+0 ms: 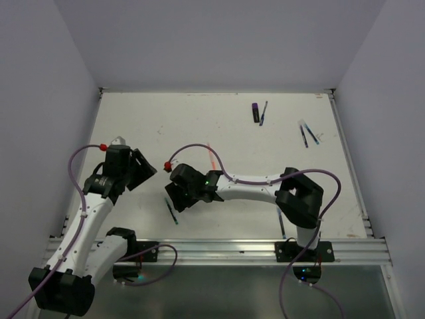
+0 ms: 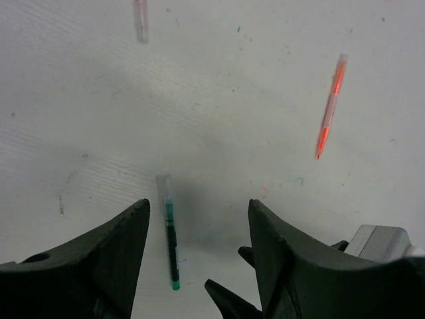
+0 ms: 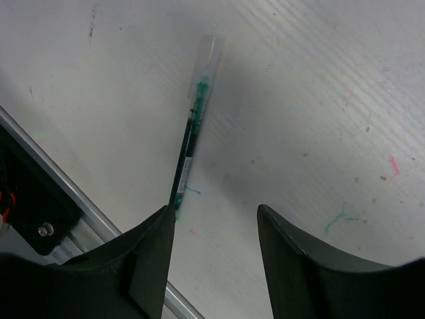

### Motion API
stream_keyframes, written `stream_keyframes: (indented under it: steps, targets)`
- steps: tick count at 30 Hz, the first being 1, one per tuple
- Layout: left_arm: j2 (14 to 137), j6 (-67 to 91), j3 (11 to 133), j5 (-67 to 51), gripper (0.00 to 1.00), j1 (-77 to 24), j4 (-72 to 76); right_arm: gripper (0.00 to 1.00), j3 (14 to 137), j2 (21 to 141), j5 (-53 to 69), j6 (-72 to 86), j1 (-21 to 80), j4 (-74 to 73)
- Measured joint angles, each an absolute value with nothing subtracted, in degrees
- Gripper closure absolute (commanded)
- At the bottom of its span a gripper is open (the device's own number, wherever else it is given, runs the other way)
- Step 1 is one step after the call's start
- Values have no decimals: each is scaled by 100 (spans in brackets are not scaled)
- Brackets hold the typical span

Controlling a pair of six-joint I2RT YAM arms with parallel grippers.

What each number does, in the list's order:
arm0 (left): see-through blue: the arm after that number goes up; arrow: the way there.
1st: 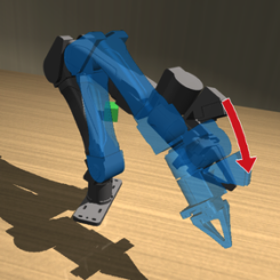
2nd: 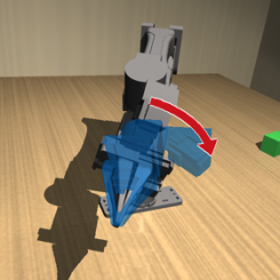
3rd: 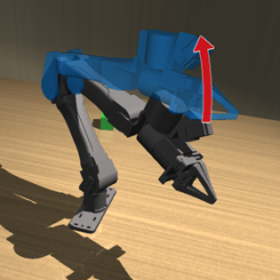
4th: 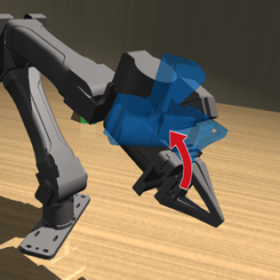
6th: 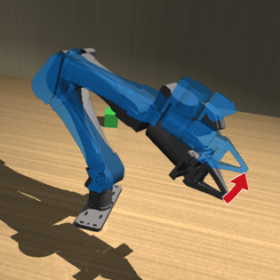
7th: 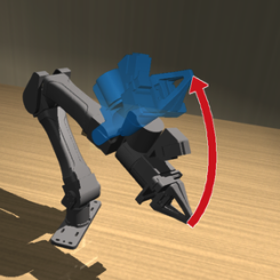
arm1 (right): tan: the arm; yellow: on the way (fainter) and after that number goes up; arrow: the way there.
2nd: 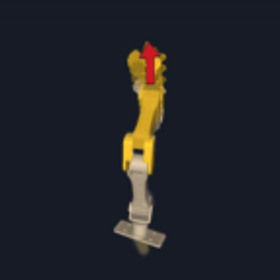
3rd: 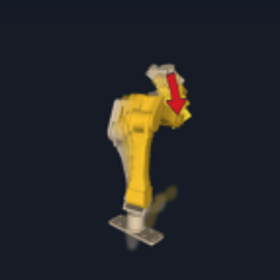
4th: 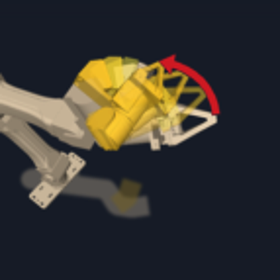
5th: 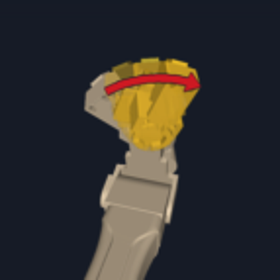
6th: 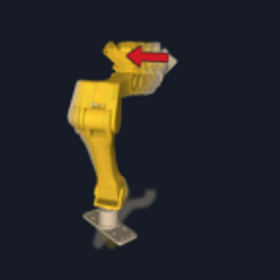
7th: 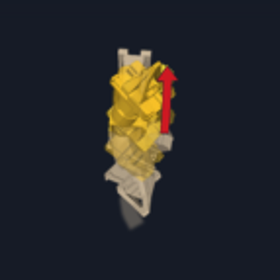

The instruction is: Open the pen caps

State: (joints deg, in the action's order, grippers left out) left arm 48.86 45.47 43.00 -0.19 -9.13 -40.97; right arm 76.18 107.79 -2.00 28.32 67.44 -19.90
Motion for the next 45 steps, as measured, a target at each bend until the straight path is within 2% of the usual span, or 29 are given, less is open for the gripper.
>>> stream_keyframes:
  steps: [6, 17, 26, 31, 33, 34, 35, 36, 41, 45]
  targets:
    - [4906, 4912, 4296, 207, 38, -913, -4423, 50, 7664, 11163, -329, 2998, 6893, -1643]
    - [5061, 5194, 4307, 434, 39, -913, -4685, 53, 8138, 11764, -755, 3118, 7185, -1557]
    - [4980, 5315, 4357, 694, 41, -913, -4904, 63, 8506, 12044, -1479, 3297, 7389, -2010]
    - [4998, 5430, 4480, 819, 42, -913, -4939, 72, 8484, 12044, -1769, 3345, 7572, -2102]
    - [5013, 5454, 4515, 862, 42, -913, -4954, 79, 8444, 12040, -1870, 3343, 7612, -2071]
    - [5026, 5459, 4528, 882, 42, -913, -4969, 84, 8416, 12033, -1900, 3345, 7616, -2047]
    - [5039, 5472, 4545, 899, 42, -913, -4998, 95, 8388, 12022, -1918, 3345, 7616, -2021]
    - [5048, 5485, 4554, 913, 42, -913, -5017, 99, 8361, 12009, -1940, 3343, 7616, -2001]
    - [5094, 5511, 4593, 943, 42, -913, -5085, 100, 8134, 11898, -1955, 3328, 7618, -1743]
    - [5183, 5374, 4622, 751, 44, -908, -5035, 100, 7192, 11281, -1955, 3190, 7616, -1275]
